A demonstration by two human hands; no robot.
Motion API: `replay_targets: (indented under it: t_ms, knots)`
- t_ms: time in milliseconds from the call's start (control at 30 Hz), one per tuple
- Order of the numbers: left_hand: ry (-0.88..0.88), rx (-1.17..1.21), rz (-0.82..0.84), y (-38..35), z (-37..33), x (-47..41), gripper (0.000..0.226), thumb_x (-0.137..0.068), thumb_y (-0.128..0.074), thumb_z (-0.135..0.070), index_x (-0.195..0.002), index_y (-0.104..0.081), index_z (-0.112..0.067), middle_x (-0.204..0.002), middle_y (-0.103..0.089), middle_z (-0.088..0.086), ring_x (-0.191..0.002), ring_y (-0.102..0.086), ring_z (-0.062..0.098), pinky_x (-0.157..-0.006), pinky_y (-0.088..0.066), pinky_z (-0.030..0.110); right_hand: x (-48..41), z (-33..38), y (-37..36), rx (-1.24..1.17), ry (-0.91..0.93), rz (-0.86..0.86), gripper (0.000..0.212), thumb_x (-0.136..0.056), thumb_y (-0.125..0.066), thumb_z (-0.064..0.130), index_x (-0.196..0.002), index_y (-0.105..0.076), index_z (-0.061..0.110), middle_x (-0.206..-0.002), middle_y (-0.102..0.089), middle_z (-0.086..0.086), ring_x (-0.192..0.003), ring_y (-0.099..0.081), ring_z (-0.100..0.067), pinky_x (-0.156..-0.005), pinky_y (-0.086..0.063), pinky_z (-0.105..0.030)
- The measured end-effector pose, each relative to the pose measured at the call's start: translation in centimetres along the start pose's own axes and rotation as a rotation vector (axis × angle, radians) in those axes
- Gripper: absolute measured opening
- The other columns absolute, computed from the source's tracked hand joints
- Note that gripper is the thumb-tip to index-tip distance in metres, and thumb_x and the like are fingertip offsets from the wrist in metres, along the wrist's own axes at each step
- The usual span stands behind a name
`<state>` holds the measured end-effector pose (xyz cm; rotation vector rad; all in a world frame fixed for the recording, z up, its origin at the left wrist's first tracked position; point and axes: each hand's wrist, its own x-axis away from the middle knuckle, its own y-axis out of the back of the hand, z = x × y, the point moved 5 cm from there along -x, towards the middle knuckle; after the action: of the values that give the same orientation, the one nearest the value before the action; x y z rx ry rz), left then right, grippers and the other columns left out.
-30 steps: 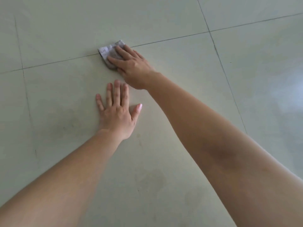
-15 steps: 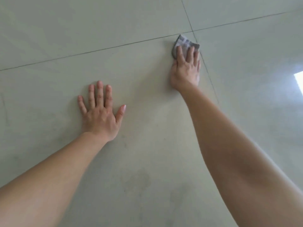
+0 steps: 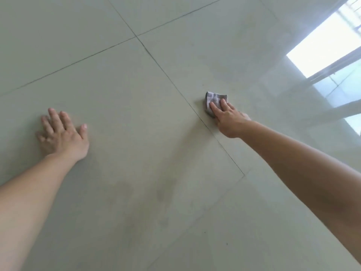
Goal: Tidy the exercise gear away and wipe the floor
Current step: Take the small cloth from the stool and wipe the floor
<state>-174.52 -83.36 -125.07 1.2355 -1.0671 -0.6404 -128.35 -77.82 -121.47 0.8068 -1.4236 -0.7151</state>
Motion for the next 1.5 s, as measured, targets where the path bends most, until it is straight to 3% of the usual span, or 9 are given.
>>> replay_targets:
  t_ms: [100,200,400,633,733,933,1100,1300,1500]
  knots:
    - [-0.195,0.024,-0.039,0.7,-6.9,4.8,0.067,-0.1,-0.037,-0.041,-0.155,-0.015,-0.008,-0.164,0.003,0.013,-0.149,-0.002,0.034,-0.116,-0.012,0.056,5.0,-4.4,-3.1,-0.069,-0.032,-0.001,0.059,-0.105,-0.028,0.033,-0.156,0.0,0.036,-0.166,0.007,-0.004,-0.152,0.004,-0.022,-0.115,-0.028,-0.046]
    - [-0.444,0.037,0.032,-0.5,-15.0,11.9,0.066,-0.099,-0.039,-0.04,-0.155,-0.016,-0.015,-0.164,0.006,0.011,-0.15,-0.003,0.032,-0.117,-0.015,0.052,10.1,-3.3,-7.8,-0.143,-0.015,-0.091,0.058,-0.105,-0.032,0.032,-0.157,-0.006,0.033,-0.165,0.006,-0.009,-0.152,0.007,-0.028,-0.122,-0.014,-0.043]
    - [-0.598,-0.089,0.259,-3.8,-24.2,19.4,0.062,-0.101,-0.032,-0.039,-0.156,-0.01,-0.025,-0.164,0.007,0.002,-0.15,0.001,0.027,-0.119,-0.014,0.05,14.0,-2.6,-11.3,-0.033,0.447,-0.133,0.067,-0.1,-0.038,0.017,-0.156,-0.005,0.037,-0.164,0.008,-0.002,-0.151,0.011,-0.022,-0.123,0.002,-0.037]
    - [-0.595,-0.198,0.258,-4.8,-24.1,19.7,0.061,-0.099,-0.029,-0.039,-0.156,-0.006,-0.032,-0.164,0.007,-0.004,-0.151,0.004,0.024,-0.12,-0.014,0.046,8.6,-20.6,-7.8,-0.292,-0.332,-0.169,0.057,-0.106,-0.028,0.025,-0.158,-0.006,0.031,-0.166,0.004,-0.006,-0.152,0.002,-0.027,-0.122,-0.009,-0.037]
    - [-0.588,-0.217,0.267,-4.6,-24.2,19.6,0.063,-0.099,-0.031,-0.038,-0.155,-0.005,-0.033,-0.164,0.008,-0.004,-0.151,0.005,0.023,-0.121,-0.012,0.044,8.5,-21.1,-7.9,-0.389,-0.458,-0.18,0.06,-0.103,-0.03,0.023,-0.158,-0.007,0.028,-0.166,0.004,-0.008,-0.152,0.003,-0.031,-0.123,-0.01,-0.039]
    - [-0.576,-0.291,0.36,-3.2,-24.6,19.6,0.069,-0.096,-0.038,-0.033,-0.156,-0.002,-0.034,-0.163,0.013,-0.006,-0.151,0.006,0.02,-0.122,-0.011,0.039,13.0,-4.8,-11.1,-0.205,0.29,-0.163,0.074,-0.098,-0.038,0.008,-0.157,0.0,0.031,-0.163,0.017,-0.008,-0.148,0.022,-0.031,-0.122,0.007,-0.043]
    - [-0.55,-0.435,0.484,0.9,-27.0,18.6,0.058,-0.097,-0.037,-0.03,-0.154,-0.023,-0.03,-0.165,-0.004,-0.004,-0.15,-0.008,0.021,-0.117,-0.022,0.044,13.4,-6.2,-10.7,-0.064,0.441,-0.103,0.075,-0.097,-0.036,0.008,-0.157,0.001,0.034,-0.164,0.015,-0.003,-0.15,0.016,-0.026,-0.123,0.004,-0.038]
    - [-0.697,-0.37,0.228,9.5,-30.9,15.8,0.057,-0.1,-0.035,-0.037,-0.154,-0.021,-0.026,-0.164,-0.006,0.004,-0.15,-0.01,0.023,-0.114,-0.025,0.044,9.6,-17.4,-6.5,-0.098,0.079,-0.123,0.079,-0.094,-0.035,0.005,-0.157,0.004,0.032,-0.165,0.011,-0.007,-0.152,0.008,-0.029,-0.123,-0.004,-0.037]
    - [-0.693,-0.405,0.231,10.4,-32.3,10.6,0.063,-0.099,-0.037,-0.042,-0.155,-0.019,-0.021,-0.164,-0.007,0.006,-0.15,-0.009,0.025,-0.117,-0.022,0.045,6.7,-21.7,-4.0,-0.124,-0.161,0.03,0.072,-0.098,-0.033,0.009,-0.157,0.004,0.029,-0.165,0.011,-0.009,-0.152,0.005,-0.029,-0.119,-0.019,-0.042]
